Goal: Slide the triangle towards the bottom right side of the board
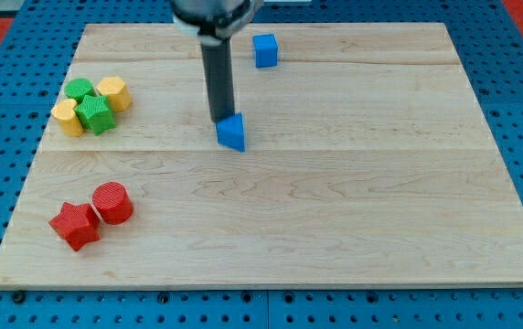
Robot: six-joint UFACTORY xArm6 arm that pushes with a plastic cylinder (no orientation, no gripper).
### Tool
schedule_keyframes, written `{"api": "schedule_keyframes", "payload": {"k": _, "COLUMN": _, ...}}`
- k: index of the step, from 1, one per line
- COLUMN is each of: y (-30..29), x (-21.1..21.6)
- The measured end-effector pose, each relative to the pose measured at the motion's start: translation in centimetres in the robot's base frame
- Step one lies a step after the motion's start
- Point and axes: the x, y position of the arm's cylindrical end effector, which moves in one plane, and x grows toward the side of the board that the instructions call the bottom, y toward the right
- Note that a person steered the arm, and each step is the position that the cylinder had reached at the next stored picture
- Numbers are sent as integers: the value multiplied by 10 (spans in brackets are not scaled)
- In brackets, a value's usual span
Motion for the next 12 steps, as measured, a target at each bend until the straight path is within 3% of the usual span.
{"api": "schedule_keyframes", "payload": {"k": 2, "y": 14, "x": -18}}
{"api": "schedule_keyframes", "payload": {"k": 3, "y": -6, "x": 38}}
{"api": "schedule_keyframes", "payload": {"k": 4, "y": -28, "x": 45}}
{"api": "schedule_keyframes", "payload": {"k": 5, "y": 12, "x": 28}}
{"api": "schedule_keyframes", "payload": {"k": 12, "y": -12, "x": 28}}
